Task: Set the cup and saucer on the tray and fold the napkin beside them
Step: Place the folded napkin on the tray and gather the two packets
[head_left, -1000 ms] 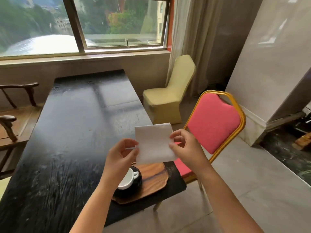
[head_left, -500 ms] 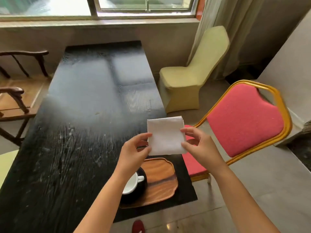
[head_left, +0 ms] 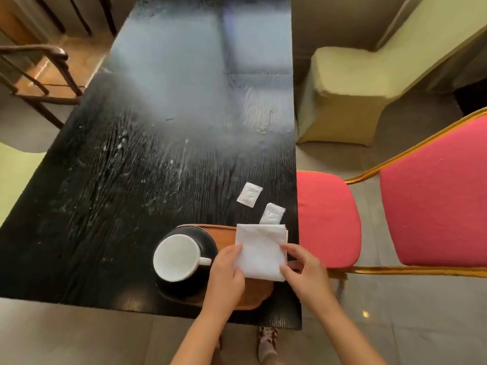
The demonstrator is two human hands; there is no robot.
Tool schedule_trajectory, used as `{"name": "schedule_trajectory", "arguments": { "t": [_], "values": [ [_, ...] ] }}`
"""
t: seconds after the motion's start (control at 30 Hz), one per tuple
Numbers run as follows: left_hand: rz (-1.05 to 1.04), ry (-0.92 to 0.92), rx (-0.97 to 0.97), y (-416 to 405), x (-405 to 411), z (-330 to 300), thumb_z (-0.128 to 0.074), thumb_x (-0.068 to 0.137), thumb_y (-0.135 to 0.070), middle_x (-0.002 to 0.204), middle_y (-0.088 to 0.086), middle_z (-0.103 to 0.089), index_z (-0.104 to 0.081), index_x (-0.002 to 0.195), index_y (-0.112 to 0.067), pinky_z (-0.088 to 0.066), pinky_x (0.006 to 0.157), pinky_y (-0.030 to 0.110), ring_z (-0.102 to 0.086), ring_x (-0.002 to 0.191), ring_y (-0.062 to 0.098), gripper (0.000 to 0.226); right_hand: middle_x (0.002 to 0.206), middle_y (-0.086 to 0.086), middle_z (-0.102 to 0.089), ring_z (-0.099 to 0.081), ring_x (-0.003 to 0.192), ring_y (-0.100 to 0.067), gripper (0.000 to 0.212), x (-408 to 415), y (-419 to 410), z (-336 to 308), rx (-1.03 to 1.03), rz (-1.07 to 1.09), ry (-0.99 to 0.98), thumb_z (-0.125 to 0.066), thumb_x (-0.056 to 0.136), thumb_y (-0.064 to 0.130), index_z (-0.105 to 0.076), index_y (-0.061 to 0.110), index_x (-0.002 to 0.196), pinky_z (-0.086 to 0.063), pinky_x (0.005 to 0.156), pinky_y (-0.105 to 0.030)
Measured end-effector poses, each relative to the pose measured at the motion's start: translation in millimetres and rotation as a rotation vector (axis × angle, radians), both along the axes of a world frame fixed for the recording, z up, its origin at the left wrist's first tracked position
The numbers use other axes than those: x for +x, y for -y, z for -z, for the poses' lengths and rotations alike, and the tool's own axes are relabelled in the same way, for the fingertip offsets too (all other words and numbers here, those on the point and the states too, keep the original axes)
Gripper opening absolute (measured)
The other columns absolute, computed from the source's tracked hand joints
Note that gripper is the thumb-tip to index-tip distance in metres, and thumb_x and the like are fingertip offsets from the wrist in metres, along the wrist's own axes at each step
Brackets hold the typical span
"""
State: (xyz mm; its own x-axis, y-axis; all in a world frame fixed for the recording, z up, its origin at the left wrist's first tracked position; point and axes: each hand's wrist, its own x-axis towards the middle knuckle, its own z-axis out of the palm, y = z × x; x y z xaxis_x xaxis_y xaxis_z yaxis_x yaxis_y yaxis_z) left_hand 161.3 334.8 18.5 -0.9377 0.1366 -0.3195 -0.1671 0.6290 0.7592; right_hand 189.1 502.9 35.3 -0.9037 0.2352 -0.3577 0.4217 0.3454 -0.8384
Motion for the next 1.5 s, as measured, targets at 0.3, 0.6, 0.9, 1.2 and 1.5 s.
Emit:
{"name": "schedule_trajectory", "arguments": {
  "t": [0.3,0.6,0.9,1.2,1.5],
  "values": [
    [0.195,-0.084,-0.435,-18,30,37,-0.061,0.081,-0.011,0.153,0.014,-0.024,-0.02,0.144,-0.013,-0.029,0.109,0.04,-0.026,0.14,0.029,0.075,0.116,0.01,-0.055,-0.056,0.103,-0.006,0.041,8,7,47,0.137,-0.082,-0.011,-0.063,0.084,0.005,-0.057,0.015,0.124,-0.042,0.069,0.003],
    [0.494,-0.133,-0.584,-6,65,53,-0.037,0.077,-0.035,0.153,0.004,-0.024,-0.021,0.146,-0.031,-0.007,0.109,0.042,-0.018,0.14,0.018,0.07,0.145,-0.01,-0.04,-0.03,0.135,-0.023,0.045,13,-7,77,0.633,-0.408,-0.259,-0.065,0.082,0.02,-0.056,0.012,0.126,-0.038,0.096,-0.039],
    [0.453,-0.176,-0.625,13,56,57,-0.039,0.078,-0.035,0.153,0.008,-0.028,-0.029,0.144,-0.029,-0.029,0.107,0.048,-0.018,0.14,0.02,0.067,0.146,-0.009,-0.04,-0.033,0.136,-0.026,0.046,4,-3,79,0.615,-0.534,-0.277,-0.056,0.084,0.026,-0.052,0.015,0.129,-0.034,0.105,-0.048],
    [0.367,-0.191,-0.628,8,53,62,-0.038,0.077,-0.033,0.152,0.012,-0.027,-0.033,0.141,-0.025,-0.03,0.106,0.045,-0.015,0.141,0.022,0.065,0.141,-0.006,-0.048,-0.036,0.134,-0.027,0.064,-12,3,77,0.733,-0.552,-0.304,-0.077,0.072,0.023,-0.051,0.014,0.13,-0.031,0.104,-0.052],
    [0.363,-0.214,-0.624,18,52,62,-0.037,0.08,-0.031,0.152,0.01,-0.028,-0.036,0.139,-0.026,-0.035,0.104,0.043,-0.015,0.141,0.021,0.06,0.136,-0.006,-0.053,-0.042,0.131,-0.029,0.06,-11,6,78,0.772,-0.587,-0.33,-0.078,0.07,0.03,-0.056,0.015,0.124,-0.032,0.103,-0.055]
  ]
}}
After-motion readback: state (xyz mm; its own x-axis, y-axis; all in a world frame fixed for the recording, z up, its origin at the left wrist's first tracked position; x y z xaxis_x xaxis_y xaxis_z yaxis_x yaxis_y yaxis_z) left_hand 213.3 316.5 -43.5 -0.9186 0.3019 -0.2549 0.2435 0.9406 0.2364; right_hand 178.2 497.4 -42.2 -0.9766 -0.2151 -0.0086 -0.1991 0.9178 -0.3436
